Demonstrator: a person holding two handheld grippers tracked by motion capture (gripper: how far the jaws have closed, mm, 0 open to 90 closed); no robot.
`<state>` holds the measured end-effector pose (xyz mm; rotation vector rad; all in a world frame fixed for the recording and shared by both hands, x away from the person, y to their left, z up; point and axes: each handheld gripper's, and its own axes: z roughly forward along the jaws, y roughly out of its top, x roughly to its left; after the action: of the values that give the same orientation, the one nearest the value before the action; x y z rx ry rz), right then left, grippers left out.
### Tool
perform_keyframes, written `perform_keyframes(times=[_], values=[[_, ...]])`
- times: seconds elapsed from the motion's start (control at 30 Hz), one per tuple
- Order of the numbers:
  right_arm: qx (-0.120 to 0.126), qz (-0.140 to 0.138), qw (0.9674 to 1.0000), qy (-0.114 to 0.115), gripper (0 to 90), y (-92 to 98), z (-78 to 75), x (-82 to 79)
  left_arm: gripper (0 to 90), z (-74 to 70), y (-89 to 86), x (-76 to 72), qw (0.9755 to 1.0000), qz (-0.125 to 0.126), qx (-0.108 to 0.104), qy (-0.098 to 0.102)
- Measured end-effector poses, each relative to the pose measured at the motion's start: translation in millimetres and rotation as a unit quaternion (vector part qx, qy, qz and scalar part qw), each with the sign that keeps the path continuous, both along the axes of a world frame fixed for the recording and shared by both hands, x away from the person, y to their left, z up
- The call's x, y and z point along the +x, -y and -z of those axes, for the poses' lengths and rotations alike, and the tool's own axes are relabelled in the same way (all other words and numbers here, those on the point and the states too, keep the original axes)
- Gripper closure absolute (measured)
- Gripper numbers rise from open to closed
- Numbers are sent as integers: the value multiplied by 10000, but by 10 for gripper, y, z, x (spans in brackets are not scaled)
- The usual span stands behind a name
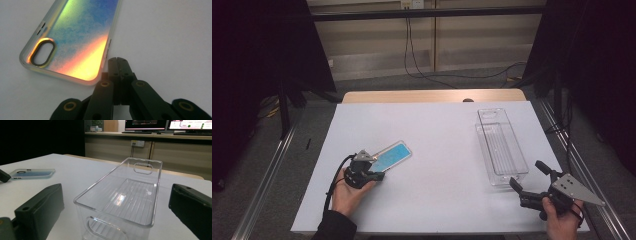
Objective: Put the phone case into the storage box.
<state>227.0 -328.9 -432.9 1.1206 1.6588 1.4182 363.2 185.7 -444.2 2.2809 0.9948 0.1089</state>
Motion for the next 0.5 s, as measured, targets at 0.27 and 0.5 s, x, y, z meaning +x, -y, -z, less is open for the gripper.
perform_keyframes(times=[0.27, 0.5], values=[[-5, 13, 10000, -3, 0, 0, 0, 0, 900, 7, -33, 24, 9999, -68, 15, 88], [-13, -2, 10000, -10, 0, -5, 1, 0, 900, 6, -43, 30, 9999, -135, 12, 64]])
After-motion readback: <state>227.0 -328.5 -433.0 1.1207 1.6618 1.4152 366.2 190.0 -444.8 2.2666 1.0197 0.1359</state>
